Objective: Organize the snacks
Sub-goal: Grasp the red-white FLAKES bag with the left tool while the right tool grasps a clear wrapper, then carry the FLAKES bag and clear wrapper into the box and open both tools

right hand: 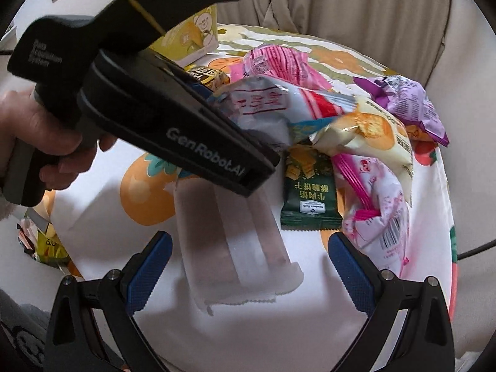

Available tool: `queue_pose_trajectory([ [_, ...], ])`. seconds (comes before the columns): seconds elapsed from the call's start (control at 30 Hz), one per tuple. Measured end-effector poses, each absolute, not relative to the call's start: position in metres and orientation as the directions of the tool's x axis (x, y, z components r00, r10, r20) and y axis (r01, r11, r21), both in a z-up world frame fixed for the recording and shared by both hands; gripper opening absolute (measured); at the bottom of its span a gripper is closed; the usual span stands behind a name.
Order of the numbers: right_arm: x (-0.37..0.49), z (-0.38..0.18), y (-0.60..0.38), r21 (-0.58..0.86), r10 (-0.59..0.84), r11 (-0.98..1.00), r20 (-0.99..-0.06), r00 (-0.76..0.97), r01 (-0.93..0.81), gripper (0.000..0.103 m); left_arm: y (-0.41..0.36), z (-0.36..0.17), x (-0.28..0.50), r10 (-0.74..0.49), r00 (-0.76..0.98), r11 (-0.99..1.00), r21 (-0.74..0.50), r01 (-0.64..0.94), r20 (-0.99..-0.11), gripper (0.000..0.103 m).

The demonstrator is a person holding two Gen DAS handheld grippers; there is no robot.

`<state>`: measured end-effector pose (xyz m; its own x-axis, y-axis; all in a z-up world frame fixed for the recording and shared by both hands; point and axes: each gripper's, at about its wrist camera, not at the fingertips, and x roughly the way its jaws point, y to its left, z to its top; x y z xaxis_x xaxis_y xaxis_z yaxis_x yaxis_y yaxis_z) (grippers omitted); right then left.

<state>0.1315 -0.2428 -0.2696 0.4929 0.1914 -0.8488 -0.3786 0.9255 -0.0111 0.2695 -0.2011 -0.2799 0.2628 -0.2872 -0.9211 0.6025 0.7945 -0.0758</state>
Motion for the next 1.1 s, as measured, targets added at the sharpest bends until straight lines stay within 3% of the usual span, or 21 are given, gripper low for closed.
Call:
queue_pose_trajectory([
  [0.1,0.134,-0.274,-0.236,-0.027,0.19,0.916,-0.85,0.492,-0.4,0.1,-0.198,-0.279,0.271,-0.291,0.27,0.79,-0.071,0.609,-0.918,0.058],
  [0.2,0.137,-0.28,-0.233,-0.02,0.197,0.908,-0.862,0.468,-0.419,0.089,-0.196,-0.278,0.27,-0.292,0.279,0.786,-0.063,0.615,-0.915,0.055],
  [0.37,0.139,-0.283,-0.226,-0.029,0.192,0.898,-0.871,0.451,-0.439,0.086,-0.191,-0.275,0.269,-0.302,0.276,0.793,-0.08,0.604,-0.913,0.054],
  [0.73,0.145,-0.294,-0.211,-0.033,0.178,0.885,-0.898,0.403,-0.464,0.065,-0.185,-0.27,0.264,-0.307,0.274,0.798,-0.089,0.596,-0.911,0.053],
  [1.1,0.126,-0.281,-0.223,-0.035,0.167,0.899,-0.894,0.417,-0.436,0.061,-0.185,-0.255,0.254,-0.301,0.296,0.805,-0.075,0.588,-0.906,0.052],
])
